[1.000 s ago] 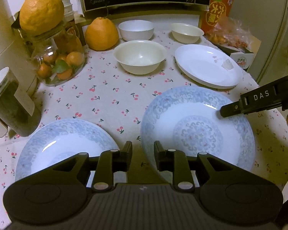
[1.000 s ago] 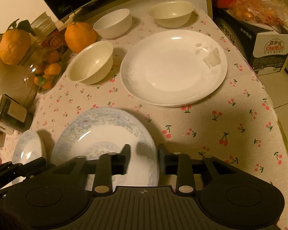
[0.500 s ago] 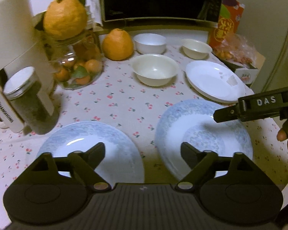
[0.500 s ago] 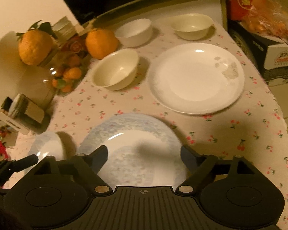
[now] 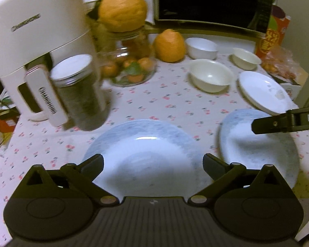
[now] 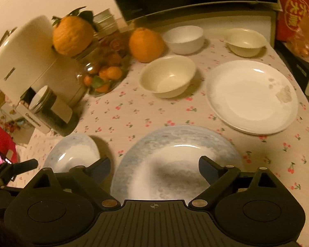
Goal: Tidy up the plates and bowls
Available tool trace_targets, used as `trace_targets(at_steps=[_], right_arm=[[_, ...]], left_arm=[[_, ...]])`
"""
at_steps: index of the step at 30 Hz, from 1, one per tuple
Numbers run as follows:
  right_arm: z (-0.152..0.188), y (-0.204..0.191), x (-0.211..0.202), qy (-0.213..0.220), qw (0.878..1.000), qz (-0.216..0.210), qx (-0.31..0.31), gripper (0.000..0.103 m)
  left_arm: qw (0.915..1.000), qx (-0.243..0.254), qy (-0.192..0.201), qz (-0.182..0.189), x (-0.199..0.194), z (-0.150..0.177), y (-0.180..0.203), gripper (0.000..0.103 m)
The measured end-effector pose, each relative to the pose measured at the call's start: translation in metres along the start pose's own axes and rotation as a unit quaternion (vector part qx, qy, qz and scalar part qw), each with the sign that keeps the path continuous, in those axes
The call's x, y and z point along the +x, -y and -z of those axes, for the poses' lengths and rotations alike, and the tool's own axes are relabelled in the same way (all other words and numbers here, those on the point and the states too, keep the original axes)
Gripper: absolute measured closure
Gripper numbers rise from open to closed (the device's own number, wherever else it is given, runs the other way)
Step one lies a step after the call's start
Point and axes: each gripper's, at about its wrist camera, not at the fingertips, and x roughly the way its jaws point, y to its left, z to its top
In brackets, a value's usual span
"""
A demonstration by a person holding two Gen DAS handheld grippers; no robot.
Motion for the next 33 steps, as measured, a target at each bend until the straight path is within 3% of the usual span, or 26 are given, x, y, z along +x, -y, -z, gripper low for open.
trace_targets(at_steps=[8,17,23,33], right_arm=[[0.005,-0.027,0.010,0.005,0.999,-0.008,-0.039,0.009],[0.006,-0.060,0.025,0.012,0.996,-0.049,-0.075,0.009],[0.008,-0.086,0.041,0.000,0.992,-0.075,-0.097,0.009],[0.014,-0.104,0.067,-0.028,0.990,-0.072,-0.117,0.009]], left_arm=[[0.9994,-0.023,-0.012,-0.021,0.001,0.010,-0.026,0.001],[0.9975,-0.047,-0.047,-0.025,0.011,0.019,-0.041,0.001],[0.9937,-0.081,-0.075,-0.015,0.016,0.022,-0.051,0.001],[0.9906,-0.093,-0.099,-0.015,0.021,0.026,-0.055,0.006]])
